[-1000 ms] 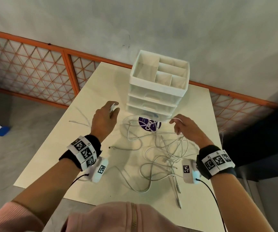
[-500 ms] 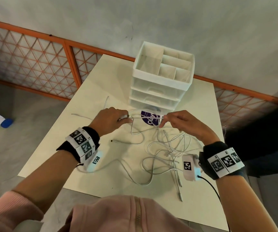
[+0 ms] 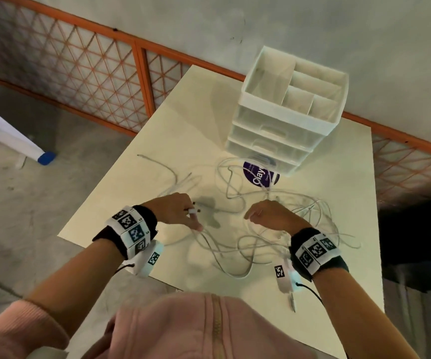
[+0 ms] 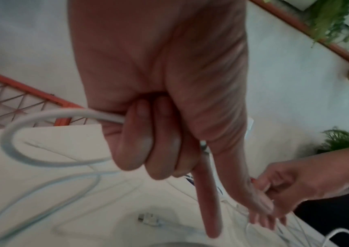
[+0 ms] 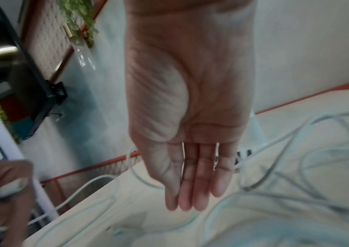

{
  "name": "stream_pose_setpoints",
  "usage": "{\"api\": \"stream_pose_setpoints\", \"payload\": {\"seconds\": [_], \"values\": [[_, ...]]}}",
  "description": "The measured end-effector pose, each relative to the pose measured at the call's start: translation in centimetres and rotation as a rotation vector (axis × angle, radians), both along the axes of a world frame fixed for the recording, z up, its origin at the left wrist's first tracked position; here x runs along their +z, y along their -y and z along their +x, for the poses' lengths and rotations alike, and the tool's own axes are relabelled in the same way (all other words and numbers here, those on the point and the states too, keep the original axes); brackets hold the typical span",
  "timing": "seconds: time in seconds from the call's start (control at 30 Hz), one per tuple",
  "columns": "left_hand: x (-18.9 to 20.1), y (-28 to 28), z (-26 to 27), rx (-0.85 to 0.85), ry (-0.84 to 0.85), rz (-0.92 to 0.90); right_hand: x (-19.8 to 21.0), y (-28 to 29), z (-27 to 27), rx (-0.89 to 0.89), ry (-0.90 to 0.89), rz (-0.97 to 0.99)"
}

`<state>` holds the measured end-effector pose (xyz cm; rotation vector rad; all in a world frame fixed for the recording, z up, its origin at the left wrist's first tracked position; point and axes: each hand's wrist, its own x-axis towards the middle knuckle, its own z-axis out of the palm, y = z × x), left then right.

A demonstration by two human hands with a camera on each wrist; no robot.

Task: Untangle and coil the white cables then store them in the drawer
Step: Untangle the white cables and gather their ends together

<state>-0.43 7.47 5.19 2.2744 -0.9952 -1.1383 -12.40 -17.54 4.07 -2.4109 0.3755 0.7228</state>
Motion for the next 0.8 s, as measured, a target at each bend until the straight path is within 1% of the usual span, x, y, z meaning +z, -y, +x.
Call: {"api": "stream_pose_setpoints", "payload": {"seconds": [0.13, 0.2, 0.27, 0.3, 0.33, 0.37, 0.4, 0.47, 0.57, 0.63, 0.67, 0.8], "values": [[0.7, 0.1, -0.1, 0.077, 0.017, -0.062, -2.6, -3.2, 2.2, 0.044, 0.129, 0.004], [1.1, -0.2, 0.9, 0.165, 0.041, -0.139, -3.7, -4.1, 3.4, 0.08, 0.164, -0.117], [1.2, 0.1, 1.2, 0.26, 0.036, -0.221, -4.2, -4.0, 3.4, 0.071, 0.13, -0.255], [1.8, 0.9, 1.5, 0.282, 0.046, -0.274, -3.6, -3.1, 3.6, 0.069, 0.1, -0.315], [1.7, 0.9, 1.5, 0.318, 0.041, -0.306, -3.3, -3.0, 3.7, 0.1, 0.053, -0.32], [1.7, 1.1, 1.5, 0.351, 0.04, -0.334, -2.7, -2.6, 3.9, 0.101, 0.043, -0.278], [1.6, 1.1, 1.5, 0.375, 0.041, -0.356, -1.8, -2.3, 4.1, 0.089, 0.05, -0.19], [1.6, 1.0, 1.4, 0.421, 0.034, -0.387, 0.2, -2.4, 4.7, 0.051, 0.109, 0.035], [1.7, 1.6, 0.9, 0.511, 0.003, -0.424, 4.0, -3.4, 5.3, 0.06, 0.175, 0.233], [2.1, 2.4, 0.8, 0.582, -0.009, -0.442, 5.7, -4.2, 5.6, 0.058, 0.211, 0.308], [2.5, 3.0, 0.9, 0.591, -0.025, -0.469, 6.5, -4.4, 5.5, 0.043, 0.24, 0.329], [3.7, 4.9, 1.0, 0.608, -0.166, -0.651, 7.1, -4.9, 5.2, 0.05, 0.254, 0.381]]}}
